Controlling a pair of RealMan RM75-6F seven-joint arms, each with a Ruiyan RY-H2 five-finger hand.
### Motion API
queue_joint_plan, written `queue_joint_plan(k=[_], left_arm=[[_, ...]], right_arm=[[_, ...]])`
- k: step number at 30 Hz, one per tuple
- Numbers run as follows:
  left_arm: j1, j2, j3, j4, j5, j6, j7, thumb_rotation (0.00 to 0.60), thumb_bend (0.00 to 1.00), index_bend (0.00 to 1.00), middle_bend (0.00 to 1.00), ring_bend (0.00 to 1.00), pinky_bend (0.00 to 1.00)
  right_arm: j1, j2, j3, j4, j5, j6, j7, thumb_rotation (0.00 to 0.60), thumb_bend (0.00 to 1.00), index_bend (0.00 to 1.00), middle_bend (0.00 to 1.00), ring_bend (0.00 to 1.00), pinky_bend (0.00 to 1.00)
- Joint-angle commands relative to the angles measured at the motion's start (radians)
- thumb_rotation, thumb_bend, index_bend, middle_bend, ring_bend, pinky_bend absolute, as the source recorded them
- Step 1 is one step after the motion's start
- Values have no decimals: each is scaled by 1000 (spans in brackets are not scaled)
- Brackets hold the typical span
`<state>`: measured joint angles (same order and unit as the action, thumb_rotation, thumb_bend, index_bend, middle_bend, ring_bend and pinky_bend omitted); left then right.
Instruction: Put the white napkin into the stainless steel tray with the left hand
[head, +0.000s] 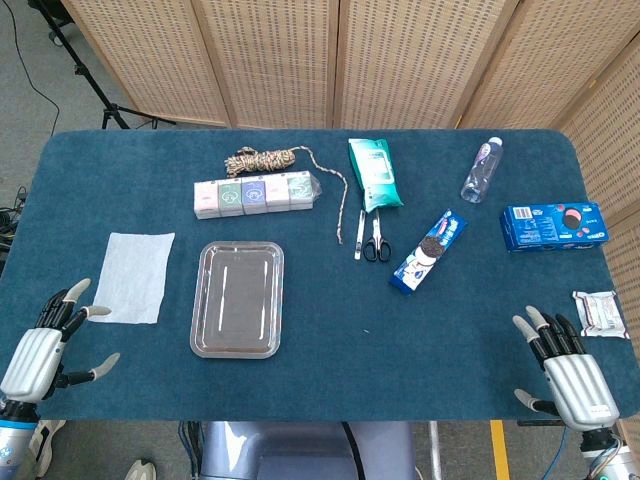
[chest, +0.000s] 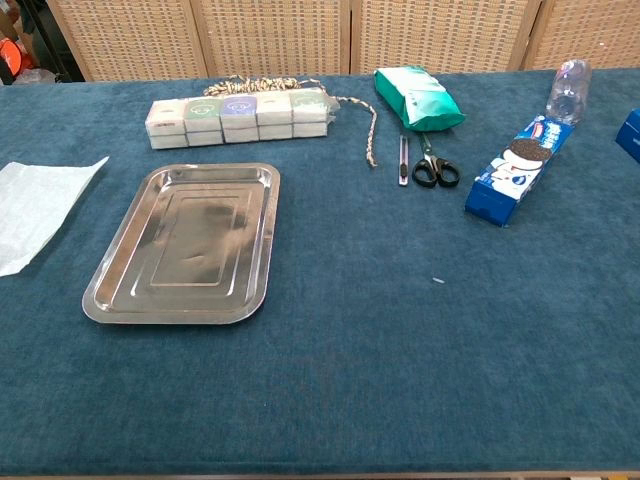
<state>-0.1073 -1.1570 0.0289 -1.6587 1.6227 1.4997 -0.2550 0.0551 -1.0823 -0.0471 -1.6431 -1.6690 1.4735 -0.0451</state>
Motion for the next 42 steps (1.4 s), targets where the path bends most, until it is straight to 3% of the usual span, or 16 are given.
queue_joint_plan(k=[1, 26, 42], left_arm=[[0, 0, 1, -1, 1, 0, 2, 434, 209, 311, 0, 0, 0], [-14, 3, 1, -2, -18, -41, 36, 433, 210, 311, 0, 0, 0], [-136, 4, -48, 37, -156, -282, 150, 450, 275, 311, 0, 0, 0]], right_arm=[[-1, 1, -1, 0, -1, 2, 1, 600, 0, 0, 0, 0, 0], [-6, 6, 1, 1, 3, 14, 16, 600, 0, 0, 0, 0, 0], [-15, 13, 1, 7, -12, 44, 44, 600, 0, 0, 0, 0, 0]])
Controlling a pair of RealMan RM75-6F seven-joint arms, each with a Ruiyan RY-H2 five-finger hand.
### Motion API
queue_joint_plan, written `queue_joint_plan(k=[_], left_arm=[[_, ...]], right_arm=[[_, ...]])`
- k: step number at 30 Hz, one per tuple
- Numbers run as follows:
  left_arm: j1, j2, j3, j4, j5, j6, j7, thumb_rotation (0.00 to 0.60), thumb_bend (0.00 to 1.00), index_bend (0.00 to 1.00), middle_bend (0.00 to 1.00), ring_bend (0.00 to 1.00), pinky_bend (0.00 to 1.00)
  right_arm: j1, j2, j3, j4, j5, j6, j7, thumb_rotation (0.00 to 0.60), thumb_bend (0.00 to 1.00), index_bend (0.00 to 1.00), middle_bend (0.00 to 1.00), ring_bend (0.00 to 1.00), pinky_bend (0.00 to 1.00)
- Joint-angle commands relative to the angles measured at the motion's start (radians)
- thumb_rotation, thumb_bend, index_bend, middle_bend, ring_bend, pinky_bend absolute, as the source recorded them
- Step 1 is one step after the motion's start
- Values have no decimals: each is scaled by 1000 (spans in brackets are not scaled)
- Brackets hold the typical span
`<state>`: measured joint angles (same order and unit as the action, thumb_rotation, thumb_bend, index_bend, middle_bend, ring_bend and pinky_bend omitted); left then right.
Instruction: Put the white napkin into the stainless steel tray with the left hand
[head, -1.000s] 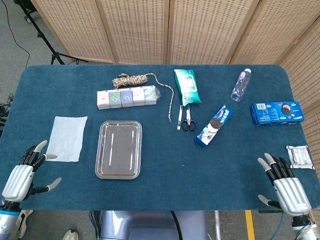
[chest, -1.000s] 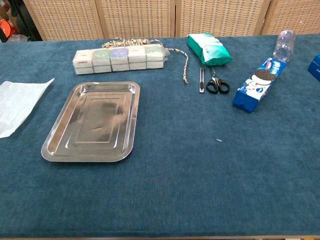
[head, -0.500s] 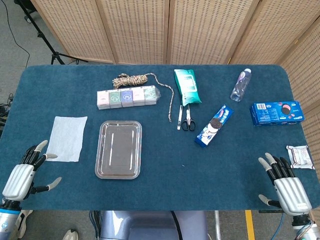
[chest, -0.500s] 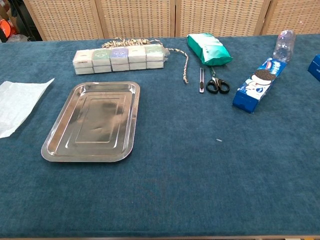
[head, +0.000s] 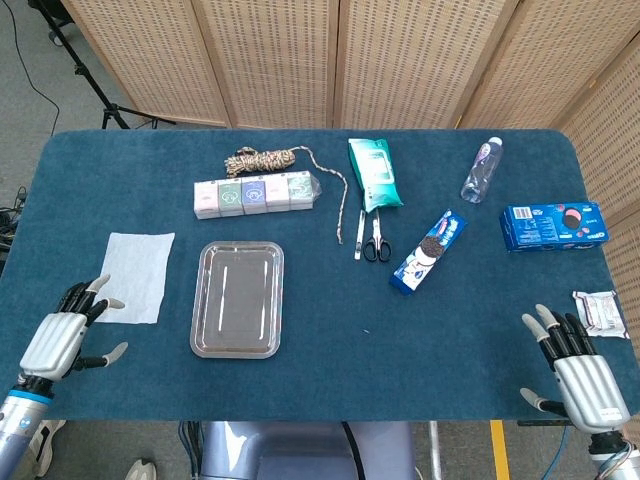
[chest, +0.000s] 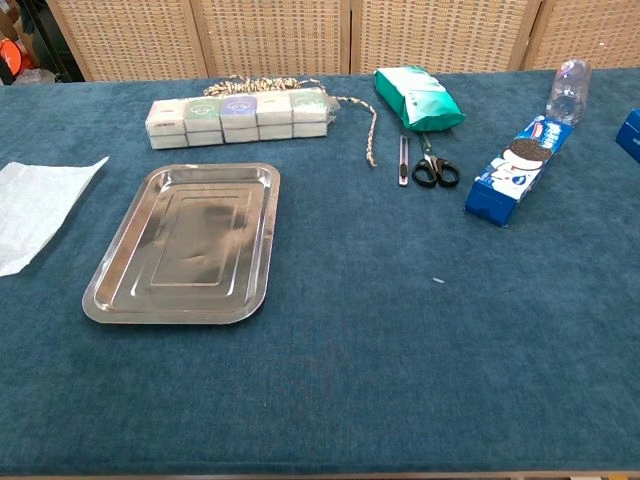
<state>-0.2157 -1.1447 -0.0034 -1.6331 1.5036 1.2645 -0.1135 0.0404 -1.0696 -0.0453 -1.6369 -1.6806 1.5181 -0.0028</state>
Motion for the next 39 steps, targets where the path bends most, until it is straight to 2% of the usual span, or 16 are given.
queue_joint_plan(k=[1, 7, 18, 28, 39], left_arm=[[-36, -11, -20, 16, -51, -66, 8, 451, 283, 311, 0, 0, 0], [-87, -69, -51, 84, -119, -146, 29, 454, 328, 311, 0, 0, 0], [-120, -194, -44, 202, -151, -204, 57, 454, 328, 311, 0, 0, 0], [-127, -229, -27, 212, -135, -204, 68, 453, 324, 311, 0, 0, 0], [-124, -215, -13, 178, -142, -199, 127, 452, 323, 311, 0, 0, 0]], right_arm=[[0, 0, -1, 2, -1, -1, 2, 600, 0, 0, 0, 0, 0], [0, 0, -1, 2, -4, 1, 2, 600, 0, 0, 0, 0, 0], [-3, 3, 1, 4, -7, 12, 15, 600, 0, 0, 0, 0, 0], [-5, 5, 1, 6, -10, 17, 25, 600, 0, 0, 0, 0, 0], [-6, 7, 4, 7, -10, 23, 34, 600, 0, 0, 0, 0, 0]])
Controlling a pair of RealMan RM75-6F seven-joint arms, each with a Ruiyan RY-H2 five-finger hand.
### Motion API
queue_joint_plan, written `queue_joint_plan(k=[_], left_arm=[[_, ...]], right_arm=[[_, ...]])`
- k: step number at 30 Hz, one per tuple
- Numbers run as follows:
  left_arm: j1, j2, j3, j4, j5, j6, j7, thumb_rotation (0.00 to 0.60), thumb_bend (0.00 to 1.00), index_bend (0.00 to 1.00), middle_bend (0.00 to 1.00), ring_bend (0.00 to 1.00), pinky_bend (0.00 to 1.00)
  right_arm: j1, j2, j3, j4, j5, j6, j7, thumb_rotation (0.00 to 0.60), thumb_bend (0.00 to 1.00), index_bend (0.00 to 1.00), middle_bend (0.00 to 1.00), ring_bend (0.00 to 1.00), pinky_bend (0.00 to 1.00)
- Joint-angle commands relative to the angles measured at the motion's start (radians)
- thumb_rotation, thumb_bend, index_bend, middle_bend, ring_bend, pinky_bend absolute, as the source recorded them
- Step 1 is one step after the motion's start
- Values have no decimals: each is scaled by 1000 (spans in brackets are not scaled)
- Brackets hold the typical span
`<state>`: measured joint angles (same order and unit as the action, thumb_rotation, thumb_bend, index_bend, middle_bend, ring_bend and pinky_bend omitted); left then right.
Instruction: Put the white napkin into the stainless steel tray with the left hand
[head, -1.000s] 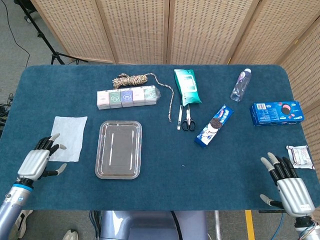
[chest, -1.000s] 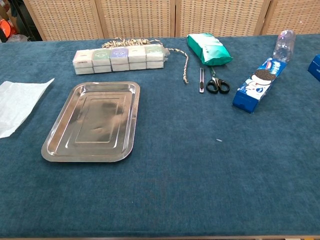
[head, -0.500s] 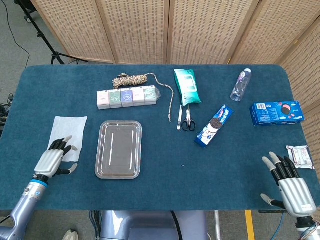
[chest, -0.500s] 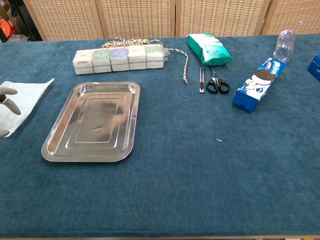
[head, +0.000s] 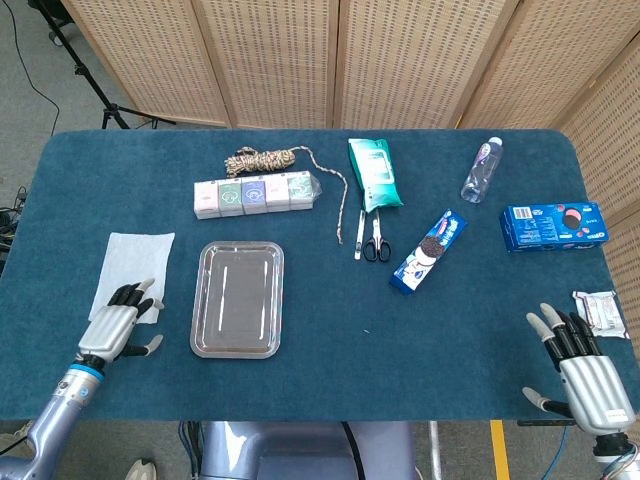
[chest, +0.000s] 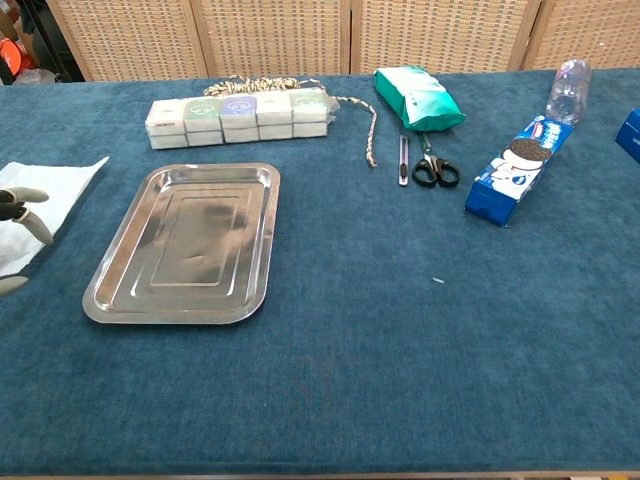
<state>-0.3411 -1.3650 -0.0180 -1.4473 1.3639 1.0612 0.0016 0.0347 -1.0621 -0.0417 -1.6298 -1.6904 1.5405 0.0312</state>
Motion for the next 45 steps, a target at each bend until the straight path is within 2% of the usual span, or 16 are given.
queue_joint_plan(k=[1, 20, 35, 45], left_arm=[[1, 7, 2, -10, -4, 6, 21, 452, 323, 311, 0, 0, 0], [1, -1, -1, -12, -12, 29, 47, 451, 329, 311, 0, 0, 0], [8, 23, 17, -36, -56, 14, 139, 452, 329, 311, 0, 0, 0], [4, -26, 1, 32, -66, 22, 140, 453, 331, 311, 0, 0, 0]], right_arm=[[0, 0, -1, 0, -1, 0, -1, 600, 0, 0, 0, 0, 0], [-1, -1, 2, 1, -1, 3, 0, 600, 0, 0, 0, 0, 0], [0, -2, 3, 0, 1, -1, -4, 600, 0, 0, 0, 0, 0], [0, -2, 2, -2, -1, -1, -8, 600, 0, 0, 0, 0, 0]])
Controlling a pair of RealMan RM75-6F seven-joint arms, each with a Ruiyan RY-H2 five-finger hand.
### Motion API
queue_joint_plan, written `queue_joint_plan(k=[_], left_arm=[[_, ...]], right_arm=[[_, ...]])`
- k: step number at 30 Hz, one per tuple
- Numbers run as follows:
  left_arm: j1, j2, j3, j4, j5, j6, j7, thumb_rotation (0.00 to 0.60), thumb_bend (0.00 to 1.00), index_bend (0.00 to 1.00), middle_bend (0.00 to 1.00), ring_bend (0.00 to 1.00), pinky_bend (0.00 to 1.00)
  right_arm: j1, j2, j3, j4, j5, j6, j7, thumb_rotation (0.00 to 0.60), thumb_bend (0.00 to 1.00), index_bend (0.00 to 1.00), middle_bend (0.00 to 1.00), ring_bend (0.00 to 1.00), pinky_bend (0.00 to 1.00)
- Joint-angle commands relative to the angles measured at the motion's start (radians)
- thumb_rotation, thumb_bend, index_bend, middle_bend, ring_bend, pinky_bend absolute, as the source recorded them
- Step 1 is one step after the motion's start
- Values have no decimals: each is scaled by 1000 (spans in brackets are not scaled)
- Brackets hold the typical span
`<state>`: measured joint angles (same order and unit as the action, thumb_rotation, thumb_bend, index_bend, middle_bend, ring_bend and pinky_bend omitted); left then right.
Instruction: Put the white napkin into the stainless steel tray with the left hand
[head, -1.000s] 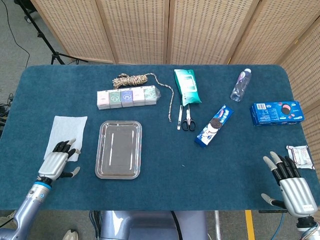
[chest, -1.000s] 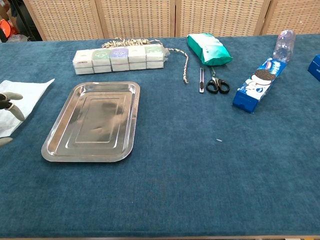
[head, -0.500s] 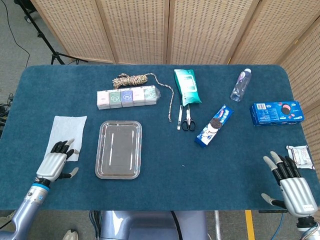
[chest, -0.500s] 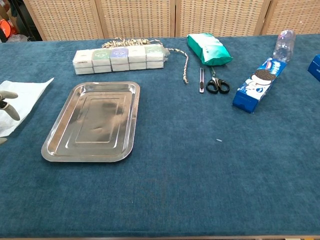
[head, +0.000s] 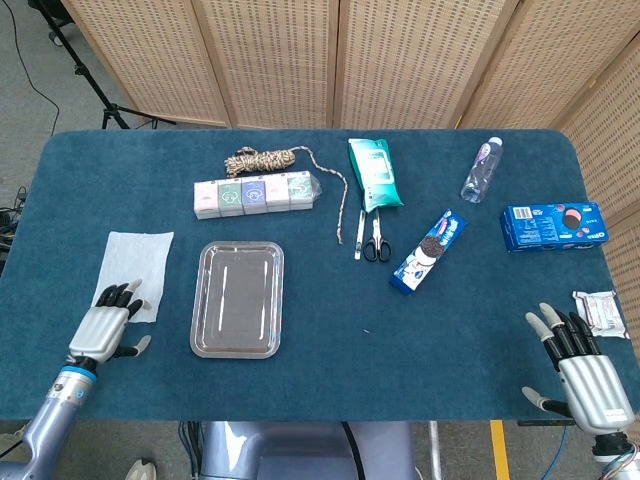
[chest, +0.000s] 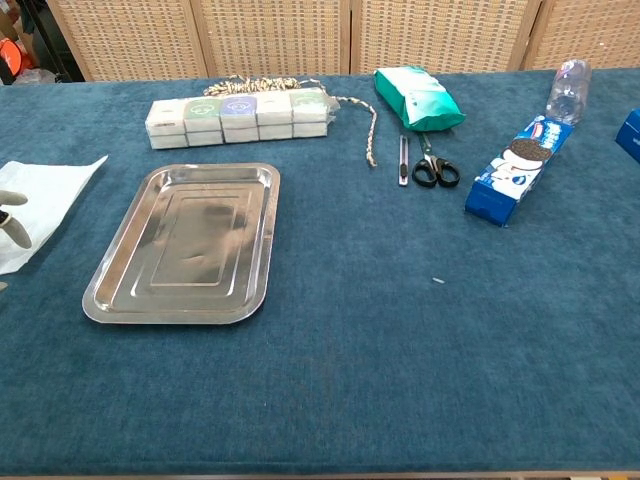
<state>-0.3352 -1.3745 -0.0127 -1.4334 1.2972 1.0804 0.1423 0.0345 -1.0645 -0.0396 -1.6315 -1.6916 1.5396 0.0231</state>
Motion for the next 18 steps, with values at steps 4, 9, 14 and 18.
queue_joint_plan(k=[4, 9, 14, 18], left_arm=[[-5, -32, -6, 37, 0, 4, 8, 452, 332, 311, 0, 0, 0], [-6, -45, -8, 47, 1, 6, 13, 454, 333, 316, 0, 0, 0], [-6, -56, -10, 57, 6, 18, 20, 452, 335, 336, 0, 0, 0], [-6, -71, -12, 77, 7, 22, 28, 457, 337, 343, 0, 0, 0]], right_arm=[[0, 1, 0, 0, -1, 0, 1, 600, 0, 0, 0, 0, 0], [-2, 1, 0, 2, -4, 7, 6, 600, 0, 0, 0, 0, 0], [-2, 1, -1, 2, -6, 6, 4, 600, 0, 0, 0, 0, 0], [-4, 0, -2, 2, -9, 11, 1, 600, 0, 0, 0, 0, 0]])
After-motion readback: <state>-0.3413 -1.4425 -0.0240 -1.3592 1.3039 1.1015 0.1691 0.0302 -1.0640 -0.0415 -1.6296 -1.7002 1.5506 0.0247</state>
